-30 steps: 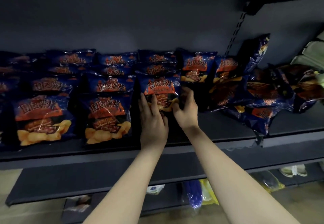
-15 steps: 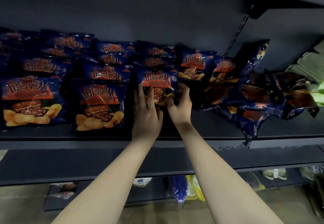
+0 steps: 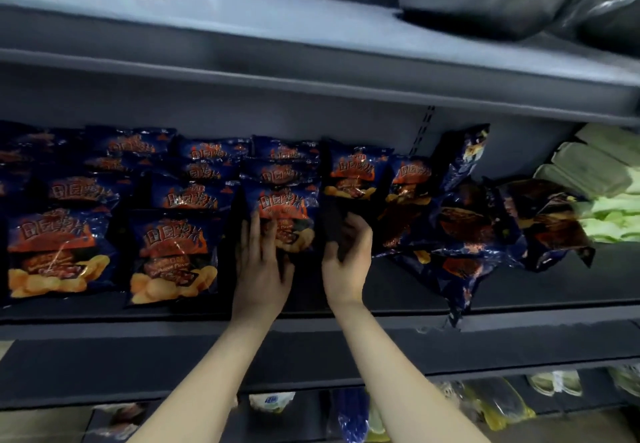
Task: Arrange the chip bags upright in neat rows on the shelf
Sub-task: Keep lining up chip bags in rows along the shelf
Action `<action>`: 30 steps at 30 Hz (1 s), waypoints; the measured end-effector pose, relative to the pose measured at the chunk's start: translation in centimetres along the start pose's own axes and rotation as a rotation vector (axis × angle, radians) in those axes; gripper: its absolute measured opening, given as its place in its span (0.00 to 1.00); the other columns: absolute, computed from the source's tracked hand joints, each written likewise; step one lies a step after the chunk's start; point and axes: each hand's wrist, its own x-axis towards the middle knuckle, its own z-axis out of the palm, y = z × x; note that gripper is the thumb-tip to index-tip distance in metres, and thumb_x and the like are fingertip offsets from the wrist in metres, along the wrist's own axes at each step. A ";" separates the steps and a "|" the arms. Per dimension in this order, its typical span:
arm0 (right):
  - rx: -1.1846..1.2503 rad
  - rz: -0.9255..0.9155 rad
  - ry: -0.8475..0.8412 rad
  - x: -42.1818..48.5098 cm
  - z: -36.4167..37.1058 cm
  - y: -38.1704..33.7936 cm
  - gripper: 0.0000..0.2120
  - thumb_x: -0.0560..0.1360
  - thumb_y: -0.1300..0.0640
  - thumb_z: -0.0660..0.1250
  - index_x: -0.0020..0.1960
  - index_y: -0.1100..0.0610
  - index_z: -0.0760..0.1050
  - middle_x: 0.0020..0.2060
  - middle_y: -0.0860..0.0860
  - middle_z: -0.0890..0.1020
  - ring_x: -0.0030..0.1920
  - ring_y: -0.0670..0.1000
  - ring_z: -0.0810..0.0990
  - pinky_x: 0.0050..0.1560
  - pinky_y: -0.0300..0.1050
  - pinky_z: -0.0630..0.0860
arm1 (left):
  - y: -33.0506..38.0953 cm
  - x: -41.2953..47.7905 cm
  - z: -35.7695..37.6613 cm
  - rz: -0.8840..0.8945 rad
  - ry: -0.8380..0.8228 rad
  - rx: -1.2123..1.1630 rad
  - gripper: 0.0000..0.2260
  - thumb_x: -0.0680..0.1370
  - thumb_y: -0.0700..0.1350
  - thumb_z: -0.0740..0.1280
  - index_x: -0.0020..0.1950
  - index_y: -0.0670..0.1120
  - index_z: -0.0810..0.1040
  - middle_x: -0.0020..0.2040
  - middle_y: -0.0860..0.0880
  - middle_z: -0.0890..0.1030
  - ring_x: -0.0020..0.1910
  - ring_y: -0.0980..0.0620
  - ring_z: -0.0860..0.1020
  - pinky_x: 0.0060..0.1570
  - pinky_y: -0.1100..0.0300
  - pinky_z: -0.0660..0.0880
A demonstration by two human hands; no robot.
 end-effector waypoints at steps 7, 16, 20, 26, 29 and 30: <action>-0.084 -0.176 -0.247 6.3 -9.1 -4.4 0.20 0.70 0.71 0.62 0.61 0.61 0.70 0.56 0.54 0.71 0.57 0.52 0.73 0.58 0.41 0.73 | 1.6 -1.0 -0.3 0.230 0.060 0.113 0.28 0.72 0.37 0.70 0.70 0.45 0.63 0.74 0.41 0.59 0.74 0.43 0.56 0.70 0.43 0.52; -0.279 -0.094 -0.412 13.7 -18.1 -3.2 0.17 0.74 0.67 0.61 0.59 0.50 0.73 0.61 0.52 0.71 0.61 0.51 0.72 0.61 0.39 0.69 | 14.9 1.2 6.3 0.225 -0.151 -0.083 0.36 0.73 0.58 0.65 0.75 0.50 0.53 0.75 0.52 0.57 0.72 0.59 0.52 0.71 0.59 0.52; -0.292 -0.074 -0.560 14.4 -21.1 -2.0 0.18 0.74 0.65 0.60 0.57 0.46 0.72 0.63 0.51 0.69 0.59 0.50 0.74 0.51 0.26 0.68 | 17.5 2.3 9.4 0.095 -0.181 -0.091 0.36 0.73 0.55 0.69 0.75 0.48 0.56 0.74 0.49 0.61 0.72 0.51 0.59 0.69 0.60 0.58; -0.288 -0.019 -0.660 14.7 -24.1 0.5 0.17 0.76 0.63 0.61 0.61 0.49 0.73 0.60 0.48 0.69 0.48 0.39 0.73 0.41 0.21 0.68 | 17.7 2.6 8.2 0.023 0.047 -0.074 0.22 0.76 0.53 0.65 0.68 0.48 0.69 0.59 0.46 0.79 0.54 0.47 0.79 0.47 0.55 0.78; -0.237 -0.014 -0.677 14.5 -24.3 0.9 0.16 0.76 0.64 0.61 0.61 0.51 0.73 0.60 0.49 0.70 0.52 0.42 0.75 0.51 0.27 0.69 | 18.2 3.6 6.2 -0.041 0.127 -0.140 0.18 0.78 0.52 0.64 0.64 0.44 0.73 0.51 0.45 0.82 0.47 0.48 0.81 0.44 0.58 0.77; -0.237 -0.012 -0.683 14.5 -24.3 0.9 0.16 0.76 0.64 0.61 0.62 0.51 0.73 0.60 0.50 0.71 0.55 0.45 0.74 0.55 0.32 0.68 | 18.3 4.0 5.6 -0.058 0.145 -0.145 0.17 0.78 0.51 0.64 0.62 0.43 0.75 0.48 0.46 0.82 0.46 0.49 0.81 0.42 0.63 0.74</action>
